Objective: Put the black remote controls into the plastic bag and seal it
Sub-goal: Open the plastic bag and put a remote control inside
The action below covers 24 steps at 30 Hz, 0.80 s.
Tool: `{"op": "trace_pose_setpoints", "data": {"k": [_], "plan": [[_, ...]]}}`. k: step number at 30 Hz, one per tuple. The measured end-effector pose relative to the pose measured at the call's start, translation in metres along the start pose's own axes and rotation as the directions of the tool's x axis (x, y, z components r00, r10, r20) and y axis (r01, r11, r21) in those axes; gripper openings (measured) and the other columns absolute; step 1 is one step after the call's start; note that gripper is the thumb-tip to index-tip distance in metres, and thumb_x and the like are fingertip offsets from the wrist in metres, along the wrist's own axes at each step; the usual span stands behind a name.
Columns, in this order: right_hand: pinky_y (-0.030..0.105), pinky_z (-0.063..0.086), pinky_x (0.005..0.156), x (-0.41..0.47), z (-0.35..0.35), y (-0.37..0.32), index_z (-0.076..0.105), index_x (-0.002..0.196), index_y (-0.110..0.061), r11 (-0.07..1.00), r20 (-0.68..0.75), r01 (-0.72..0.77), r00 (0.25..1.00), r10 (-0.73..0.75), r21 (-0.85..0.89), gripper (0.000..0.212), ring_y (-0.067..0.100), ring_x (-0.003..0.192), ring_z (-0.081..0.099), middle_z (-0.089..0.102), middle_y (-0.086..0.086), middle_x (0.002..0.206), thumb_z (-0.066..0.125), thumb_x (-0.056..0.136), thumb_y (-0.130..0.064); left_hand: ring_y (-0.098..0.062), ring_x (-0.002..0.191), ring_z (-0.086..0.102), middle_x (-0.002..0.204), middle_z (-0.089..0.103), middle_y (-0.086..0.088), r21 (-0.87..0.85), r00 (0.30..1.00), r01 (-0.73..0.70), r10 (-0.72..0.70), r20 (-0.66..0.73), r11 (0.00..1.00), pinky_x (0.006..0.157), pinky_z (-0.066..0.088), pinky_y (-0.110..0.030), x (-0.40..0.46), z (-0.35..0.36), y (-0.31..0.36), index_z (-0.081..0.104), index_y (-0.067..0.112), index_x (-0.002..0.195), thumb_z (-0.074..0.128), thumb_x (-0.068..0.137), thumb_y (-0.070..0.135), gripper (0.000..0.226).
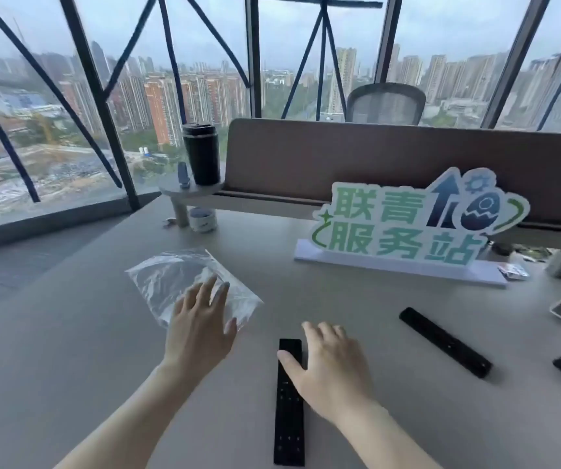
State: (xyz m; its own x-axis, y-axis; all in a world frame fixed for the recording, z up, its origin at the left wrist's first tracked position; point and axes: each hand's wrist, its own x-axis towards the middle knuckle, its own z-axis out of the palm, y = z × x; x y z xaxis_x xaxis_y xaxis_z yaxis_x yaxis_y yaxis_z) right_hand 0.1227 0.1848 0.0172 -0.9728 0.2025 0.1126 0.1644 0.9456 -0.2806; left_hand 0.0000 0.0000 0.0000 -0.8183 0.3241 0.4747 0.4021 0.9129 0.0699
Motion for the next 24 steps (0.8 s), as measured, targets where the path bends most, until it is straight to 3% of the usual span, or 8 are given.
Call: {"op": "trace_pose_setpoints", "data": {"k": [3,7,12,14,16,20,22,24], "plan": [[0.037,0.041,0.091,-0.024,0.014,-0.012,0.059,0.111,-0.017,0.992,0.072,-0.121,0.990,0.123,-0.034,0.068,0.024,0.110,0.057,0.065,-0.001,0.114,0.039,0.080,-0.074,-0.035,0.095,0.060,0.109,0.065,-0.010,0.046,1.000,0.006,-0.007,0.028,0.999,0.074,0.052,-0.043,-0.012,0.005,-0.015,0.063,0.013,0.110,0.072,0.069,0.022,0.042],[0.035,0.042,0.080,-0.048,0.021,-0.028,0.060,0.101,-0.016,0.974,0.165,-0.223,0.960,0.225,-0.030,0.053,0.026,0.105,0.065,0.070,0.002,0.110,0.052,0.077,-0.063,-0.031,0.067,0.063,0.069,0.063,-0.003,0.104,0.996,0.011,-0.020,0.088,0.995,0.049,0.053,-0.035,-0.023,0.004,-0.029,0.068,0.019,0.071,0.070,0.068,0.006,0.013],[0.032,0.047,0.066,-0.065,0.010,-0.027,0.046,0.076,-0.017,0.943,0.291,-0.317,0.916,0.276,0.103,0.028,0.031,0.086,0.067,0.070,0.005,0.091,0.052,0.084,-0.043,-0.032,0.060,0.063,0.067,0.059,-0.003,-0.005,0.998,0.019,-0.018,0.064,1.000,0.040,0.046,-0.034,-0.035,-0.013,-0.019,0.057,0.016,0.068,0.063,0.075,0.010,0.011],[0.035,0.052,0.052,-0.071,-0.003,-0.018,0.052,0.077,-0.018,0.810,0.356,-0.396,0.901,0.250,0.432,0.026,0.033,0.064,0.067,0.072,0.004,0.068,0.054,0.082,-0.044,-0.035,0.060,0.062,0.071,0.059,-0.005,-0.099,0.999,-0.048,0.049,0.010,0.994,0.041,0.043,-0.035,-0.036,-0.022,-0.008,0.056,0.015,0.075,0.059,0.081,0.014,0.006],[0.024,0.037,0.037,-0.072,-0.022,-0.007,0.059,0.080,-0.017,0.651,0.399,-0.425,0.895,0.198,0.630,0.021,0.026,0.045,0.053,0.067,0.005,0.054,0.059,0.087,-0.037,-0.037,0.059,0.062,0.077,0.061,-0.006,-0.204,0.992,-0.124,0.119,-0.035,0.971,0.042,0.045,-0.037,-0.035,-0.030,0.006,0.058,0.015,0.083,0.055,0.085,0.016,0.004],[0.017,0.021,0.034,-0.051,-0.046,0.000,0.067,0.084,-0.014,0.611,0.460,-0.455,0.873,0.162,0.648,0.022,0.011,0.033,0.033,0.061,0.003,0.058,0.063,0.091,-0.034,-0.034,0.069,0.063,0.088,0.062,-0.005,-0.342,0.978,-0.208,0.189,-0.088,0.917,0.049,0.046,-0.038,-0.030,-0.044,0.042,0.060,0.018,0.092,0.050,0.090,0.018,0.010],[0.017,0.025,0.033,-0.033,-0.045,-0.003,0.066,0.084,-0.014,0.494,0.473,-0.482,0.868,0.154,0.724,0.019,0.011,0.036,0.038,0.063,0.007,0.069,0.062,0.094,-0.029,-0.032,0.074,0.062,0.090,0.063,-0.005,-0.404,0.975,-0.221,0.189,-0.119,0.888,0.052,0.044,-0.037,-0.027,-0.051,0.059,0.060,0.017,0.093,0.050,0.090,0.018,0.010],[0.024,0.045,0.040,-0.023,-0.042,-0.004,0.066,0.091,-0.010,0.310,0.429,-0.446,0.895,0.124,0.840,0.013,0.015,0.046,0.054,0.063,0.010,0.081,0.058,0.097,-0.018,-0.030,0.075,0.061,0.090,0.064,-0.002,-0.468,0.980,-0.198,0.157,-0.126,0.861,0.054,0.043,-0.036,-0.024,-0.056,0.073,0.060,0.019,0.091,0.050,0.090,0.021,0.010]]}}
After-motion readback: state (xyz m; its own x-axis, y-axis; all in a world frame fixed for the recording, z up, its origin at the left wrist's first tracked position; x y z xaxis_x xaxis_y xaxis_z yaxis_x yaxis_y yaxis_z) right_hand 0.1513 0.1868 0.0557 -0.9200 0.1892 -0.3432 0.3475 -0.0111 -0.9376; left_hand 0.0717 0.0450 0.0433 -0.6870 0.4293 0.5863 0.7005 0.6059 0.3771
